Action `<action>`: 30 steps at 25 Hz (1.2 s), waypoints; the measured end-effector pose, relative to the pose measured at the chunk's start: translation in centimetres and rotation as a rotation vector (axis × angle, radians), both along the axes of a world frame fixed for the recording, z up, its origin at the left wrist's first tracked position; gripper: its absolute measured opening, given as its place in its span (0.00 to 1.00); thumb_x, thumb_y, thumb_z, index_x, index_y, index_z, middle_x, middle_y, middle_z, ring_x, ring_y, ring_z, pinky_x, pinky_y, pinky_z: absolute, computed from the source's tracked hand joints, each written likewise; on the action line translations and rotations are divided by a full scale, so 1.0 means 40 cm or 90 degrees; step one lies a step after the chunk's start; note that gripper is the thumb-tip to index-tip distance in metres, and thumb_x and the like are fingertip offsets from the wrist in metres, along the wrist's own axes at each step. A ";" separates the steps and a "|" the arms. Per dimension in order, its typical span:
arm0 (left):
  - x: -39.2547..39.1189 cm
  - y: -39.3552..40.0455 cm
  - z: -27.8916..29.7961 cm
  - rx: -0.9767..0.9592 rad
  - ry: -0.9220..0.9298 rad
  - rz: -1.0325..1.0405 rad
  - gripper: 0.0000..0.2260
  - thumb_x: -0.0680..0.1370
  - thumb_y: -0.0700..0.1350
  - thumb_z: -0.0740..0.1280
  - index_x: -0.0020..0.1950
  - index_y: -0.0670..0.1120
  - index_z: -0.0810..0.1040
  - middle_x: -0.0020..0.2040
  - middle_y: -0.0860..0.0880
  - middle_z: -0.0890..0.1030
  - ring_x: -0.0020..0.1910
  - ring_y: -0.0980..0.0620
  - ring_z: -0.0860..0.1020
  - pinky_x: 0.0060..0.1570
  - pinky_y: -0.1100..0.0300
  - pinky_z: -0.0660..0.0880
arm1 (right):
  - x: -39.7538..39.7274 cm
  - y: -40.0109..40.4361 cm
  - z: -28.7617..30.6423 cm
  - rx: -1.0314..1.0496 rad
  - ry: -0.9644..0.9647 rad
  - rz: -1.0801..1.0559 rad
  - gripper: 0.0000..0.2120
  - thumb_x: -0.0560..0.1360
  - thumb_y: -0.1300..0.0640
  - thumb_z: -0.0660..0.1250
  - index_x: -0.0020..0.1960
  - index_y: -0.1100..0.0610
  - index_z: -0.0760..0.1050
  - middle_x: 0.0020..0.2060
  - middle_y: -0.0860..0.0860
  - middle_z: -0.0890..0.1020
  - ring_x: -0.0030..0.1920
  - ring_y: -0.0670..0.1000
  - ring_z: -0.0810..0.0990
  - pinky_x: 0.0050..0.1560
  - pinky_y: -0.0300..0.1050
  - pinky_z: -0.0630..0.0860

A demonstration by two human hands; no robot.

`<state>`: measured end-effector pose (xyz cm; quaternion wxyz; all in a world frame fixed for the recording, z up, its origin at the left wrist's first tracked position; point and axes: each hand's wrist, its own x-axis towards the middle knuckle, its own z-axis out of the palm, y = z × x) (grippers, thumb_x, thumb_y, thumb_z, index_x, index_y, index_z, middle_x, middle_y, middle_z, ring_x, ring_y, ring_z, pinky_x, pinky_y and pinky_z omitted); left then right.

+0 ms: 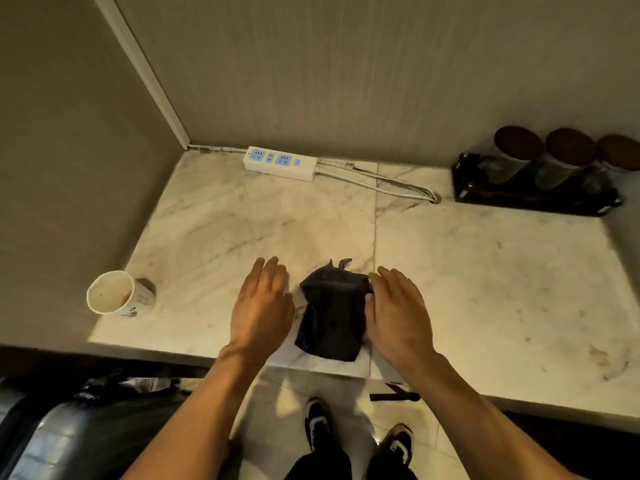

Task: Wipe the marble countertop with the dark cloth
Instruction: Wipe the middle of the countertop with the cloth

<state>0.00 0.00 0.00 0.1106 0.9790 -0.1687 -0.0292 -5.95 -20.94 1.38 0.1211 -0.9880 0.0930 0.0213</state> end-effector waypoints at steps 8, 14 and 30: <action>-0.012 0.028 -0.121 -0.022 0.037 0.025 0.22 0.76 0.42 0.65 0.69 0.40 0.71 0.70 0.40 0.72 0.71 0.39 0.67 0.70 0.40 0.62 | 0.046 0.126 -0.100 0.051 0.065 -0.007 0.25 0.78 0.46 0.57 0.72 0.55 0.63 0.72 0.56 0.67 0.72 0.58 0.63 0.71 0.54 0.61; -0.026 0.031 -0.162 0.021 0.030 0.024 0.23 0.78 0.47 0.54 0.73 0.43 0.65 0.75 0.45 0.66 0.75 0.45 0.59 0.71 0.39 0.58 | 0.068 0.218 -0.160 0.037 0.045 -0.085 0.31 0.77 0.42 0.57 0.75 0.57 0.61 0.74 0.60 0.63 0.75 0.61 0.58 0.72 0.63 0.52; -0.026 0.010 -0.152 -0.010 -0.001 0.044 0.22 0.78 0.47 0.53 0.68 0.39 0.71 0.70 0.40 0.71 0.71 0.39 0.67 0.69 0.38 0.62 | -0.039 0.137 -0.196 -0.011 0.027 0.002 0.31 0.76 0.44 0.55 0.76 0.54 0.57 0.76 0.55 0.60 0.76 0.56 0.55 0.74 0.59 0.50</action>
